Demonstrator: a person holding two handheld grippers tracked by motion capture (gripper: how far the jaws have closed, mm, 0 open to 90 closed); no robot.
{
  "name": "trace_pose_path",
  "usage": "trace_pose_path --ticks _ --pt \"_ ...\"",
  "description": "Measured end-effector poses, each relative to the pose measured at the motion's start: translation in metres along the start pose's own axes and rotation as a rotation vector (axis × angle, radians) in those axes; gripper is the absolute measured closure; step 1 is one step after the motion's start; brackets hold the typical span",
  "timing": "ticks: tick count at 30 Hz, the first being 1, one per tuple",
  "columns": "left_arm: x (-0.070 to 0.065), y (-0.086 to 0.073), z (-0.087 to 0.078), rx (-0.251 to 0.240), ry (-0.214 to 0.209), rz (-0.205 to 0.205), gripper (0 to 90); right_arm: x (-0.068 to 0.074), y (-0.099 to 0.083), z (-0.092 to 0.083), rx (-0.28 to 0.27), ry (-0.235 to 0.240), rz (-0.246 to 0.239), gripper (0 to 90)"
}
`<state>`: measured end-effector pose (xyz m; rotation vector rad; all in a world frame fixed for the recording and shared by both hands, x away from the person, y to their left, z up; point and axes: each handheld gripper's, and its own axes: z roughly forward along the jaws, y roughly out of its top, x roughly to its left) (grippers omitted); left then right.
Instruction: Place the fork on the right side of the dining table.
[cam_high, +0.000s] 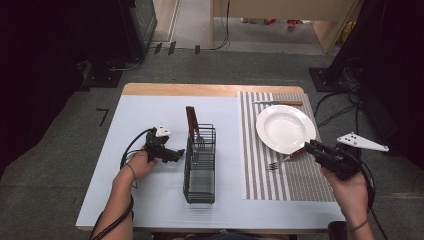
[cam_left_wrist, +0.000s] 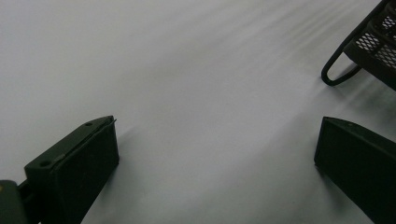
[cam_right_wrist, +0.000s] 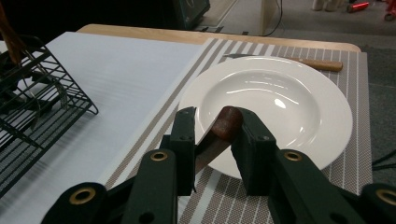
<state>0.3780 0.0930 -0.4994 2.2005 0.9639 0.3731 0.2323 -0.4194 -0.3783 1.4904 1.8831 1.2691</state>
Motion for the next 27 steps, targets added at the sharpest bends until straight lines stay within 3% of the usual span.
trace_pose_path --ticks 10,15,27 --pt "0.0 0.0 0.0 0.001 0.0 0.0 0.0 -0.016 -0.012 -0.001 0.002 -0.029 0.027 67.8" --pt "0.0 0.0 0.0 -0.001 0.0 0.0 0.0 -0.02 -0.018 -0.001 -0.017 -0.032 0.022 66.1" --pt "0.0 0.0 0.0 0.0 0.001 0.0 0.0 -0.039 -0.031 0.003 -0.022 -0.023 0.065 63.0"
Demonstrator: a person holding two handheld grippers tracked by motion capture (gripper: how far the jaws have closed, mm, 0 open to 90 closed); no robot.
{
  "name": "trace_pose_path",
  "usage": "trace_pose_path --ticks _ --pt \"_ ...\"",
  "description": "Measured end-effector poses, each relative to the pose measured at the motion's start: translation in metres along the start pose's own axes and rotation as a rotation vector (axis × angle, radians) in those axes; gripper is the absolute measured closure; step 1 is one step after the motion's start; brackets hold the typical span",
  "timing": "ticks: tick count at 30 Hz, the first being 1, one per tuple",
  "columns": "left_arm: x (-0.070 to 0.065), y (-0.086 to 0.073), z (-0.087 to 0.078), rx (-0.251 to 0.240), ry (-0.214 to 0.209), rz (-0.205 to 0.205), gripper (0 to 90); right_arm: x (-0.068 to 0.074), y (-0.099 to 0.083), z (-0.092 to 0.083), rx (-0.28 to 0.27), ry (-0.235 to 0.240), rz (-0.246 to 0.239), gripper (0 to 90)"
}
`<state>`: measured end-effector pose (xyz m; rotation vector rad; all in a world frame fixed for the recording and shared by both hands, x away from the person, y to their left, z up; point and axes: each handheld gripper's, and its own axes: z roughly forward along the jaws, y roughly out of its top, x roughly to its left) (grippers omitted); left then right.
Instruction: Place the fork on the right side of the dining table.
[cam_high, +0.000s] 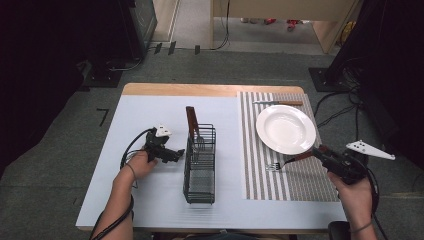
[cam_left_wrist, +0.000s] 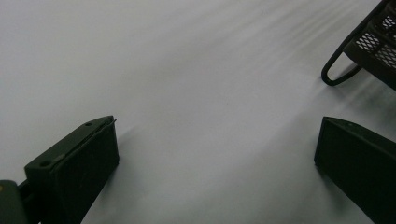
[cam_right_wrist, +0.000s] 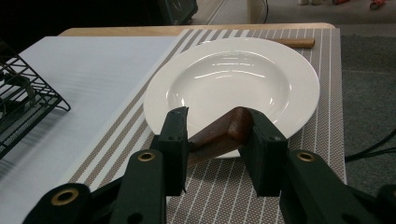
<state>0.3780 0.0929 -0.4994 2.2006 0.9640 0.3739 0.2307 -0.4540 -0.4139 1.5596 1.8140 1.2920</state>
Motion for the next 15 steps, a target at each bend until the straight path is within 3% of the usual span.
trace_pose_path --ticks 15 --pt "0.0 0.0 0.0 0.0 0.0 0.0 0.0 -0.022 -0.013 0.008 0.022 0.032 0.069 59.8"
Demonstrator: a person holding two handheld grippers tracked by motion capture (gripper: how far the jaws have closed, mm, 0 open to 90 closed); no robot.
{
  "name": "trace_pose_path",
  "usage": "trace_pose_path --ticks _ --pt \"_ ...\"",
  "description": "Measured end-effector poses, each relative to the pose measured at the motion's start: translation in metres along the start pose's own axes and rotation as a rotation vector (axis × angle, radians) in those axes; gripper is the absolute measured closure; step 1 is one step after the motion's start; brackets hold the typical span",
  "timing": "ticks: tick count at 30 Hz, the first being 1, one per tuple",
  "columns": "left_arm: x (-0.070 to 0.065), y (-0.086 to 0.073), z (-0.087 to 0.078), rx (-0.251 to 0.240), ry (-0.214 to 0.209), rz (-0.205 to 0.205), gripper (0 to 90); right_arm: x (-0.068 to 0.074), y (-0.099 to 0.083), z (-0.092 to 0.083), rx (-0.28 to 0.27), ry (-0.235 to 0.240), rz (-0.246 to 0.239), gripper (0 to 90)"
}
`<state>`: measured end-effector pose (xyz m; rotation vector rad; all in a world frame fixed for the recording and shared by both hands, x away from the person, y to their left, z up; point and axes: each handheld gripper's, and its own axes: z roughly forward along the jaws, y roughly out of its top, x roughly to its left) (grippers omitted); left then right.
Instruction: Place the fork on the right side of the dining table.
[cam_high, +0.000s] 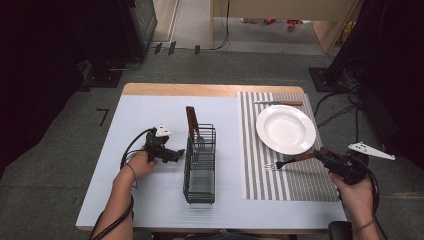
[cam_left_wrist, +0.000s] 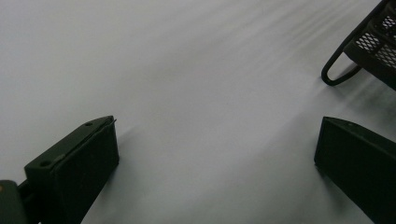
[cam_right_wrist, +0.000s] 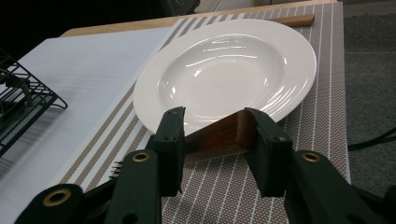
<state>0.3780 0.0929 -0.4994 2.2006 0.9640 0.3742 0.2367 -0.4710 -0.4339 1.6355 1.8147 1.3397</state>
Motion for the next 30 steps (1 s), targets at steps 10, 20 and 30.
trace_pose_path --ticks 10,20,30 --pt "0.0 0.0 0.0 0.0 0.0 0.0 0.0 -0.011 -0.008 0.005 0.012 -0.012 0.004 55.7" --pt "0.0 0.0 0.0 0.0 0.0 0.001 0.0 -0.017 -0.012 0.008 0.029 -0.028 0.009 53.9" --pt "0.0 0.0 0.0 0.001 0.0 0.0 0.0 -0.022 -0.015 0.015 0.054 -0.031 0.042 51.9"
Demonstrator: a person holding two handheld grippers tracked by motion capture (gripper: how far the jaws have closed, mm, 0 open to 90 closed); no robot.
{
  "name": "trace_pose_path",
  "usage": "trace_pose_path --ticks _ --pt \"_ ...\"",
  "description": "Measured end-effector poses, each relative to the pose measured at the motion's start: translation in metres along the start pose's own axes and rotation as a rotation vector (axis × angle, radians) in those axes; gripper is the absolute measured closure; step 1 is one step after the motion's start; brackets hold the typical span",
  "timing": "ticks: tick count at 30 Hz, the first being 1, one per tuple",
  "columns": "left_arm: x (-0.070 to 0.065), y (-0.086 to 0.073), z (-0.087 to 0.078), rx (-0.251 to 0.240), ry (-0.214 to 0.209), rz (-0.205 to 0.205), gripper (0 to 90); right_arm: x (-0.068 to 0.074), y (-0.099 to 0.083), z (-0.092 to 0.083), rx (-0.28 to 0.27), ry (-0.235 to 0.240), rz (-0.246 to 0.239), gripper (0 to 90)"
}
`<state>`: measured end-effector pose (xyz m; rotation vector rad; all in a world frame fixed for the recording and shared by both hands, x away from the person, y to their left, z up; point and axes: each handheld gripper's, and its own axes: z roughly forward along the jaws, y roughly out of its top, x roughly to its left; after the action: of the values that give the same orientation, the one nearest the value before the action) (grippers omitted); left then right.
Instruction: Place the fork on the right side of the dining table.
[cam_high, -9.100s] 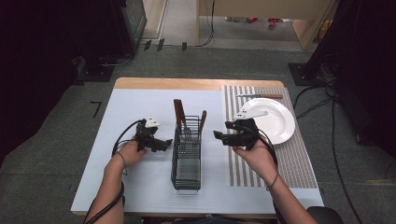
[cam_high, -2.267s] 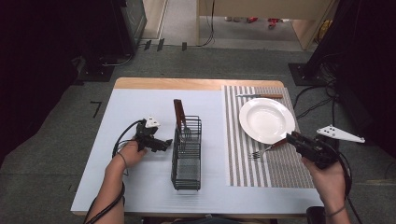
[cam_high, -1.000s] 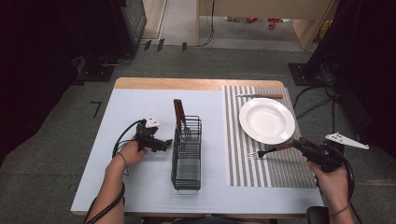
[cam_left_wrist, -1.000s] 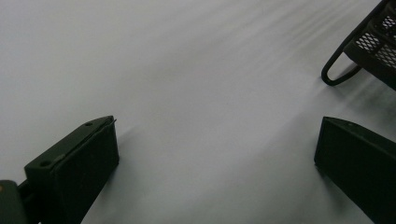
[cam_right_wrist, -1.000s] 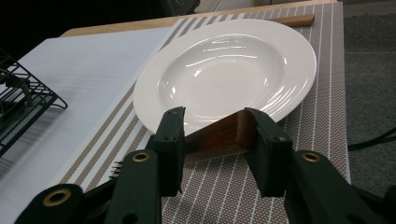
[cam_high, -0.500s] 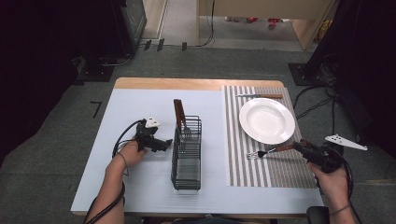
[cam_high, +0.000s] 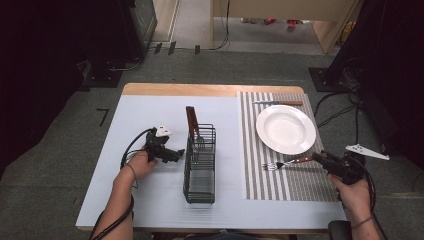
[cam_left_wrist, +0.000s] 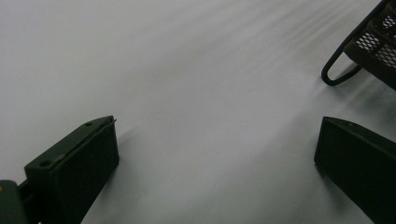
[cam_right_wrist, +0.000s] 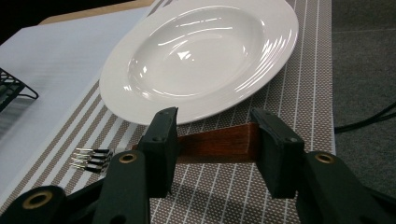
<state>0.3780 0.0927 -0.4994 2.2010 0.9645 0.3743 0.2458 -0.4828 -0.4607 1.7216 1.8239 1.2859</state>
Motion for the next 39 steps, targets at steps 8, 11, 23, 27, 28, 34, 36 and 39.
trace_pose_path --ticks 8,11,23,27,28,34,36,39 --pt "0.0 0.0 0.0 0.0 0.0 0.001 0.0 0.0 -0.003 0.005 0.031 0.012 0.002 49.9" --pt "0.0 0.0 0.0 0.001 0.0 0.0 0.0 0.001 -0.004 0.008 0.044 0.02 0.001 49.1" --pt "0.0 0.0 0.0 0.003 0.0 0.001 0.0 -0.003 -0.006 0.013 0.057 0.029 0.023 48.5" --pt "0.0 0.0 0.0 0.002 0.0 0.001 0.0 -0.004 -0.007 0.014 0.06 0.023 0.012 47.8" --pt "0.0 0.0 0.0 0.001 0.0 0.001 0.0 -0.004 -0.007 0.015 0.061 0.022 0.009 47.6" --pt "0.0 0.0 0.0 0.002 0.0 0.001 0.0 -0.004 -0.008 0.017 0.08 0.01 0.014 46.8" --pt "0.0 0.0 0.0 0.002 0.0 0.001 0.0 -0.004 -0.008 0.018 0.084 0.01 0.013 46.6" --pt "0.0 0.0 0.0 0.002 0.0 0.001 0.0 -0.004 -0.008 0.02 0.09 0.01 0.01 46.2"
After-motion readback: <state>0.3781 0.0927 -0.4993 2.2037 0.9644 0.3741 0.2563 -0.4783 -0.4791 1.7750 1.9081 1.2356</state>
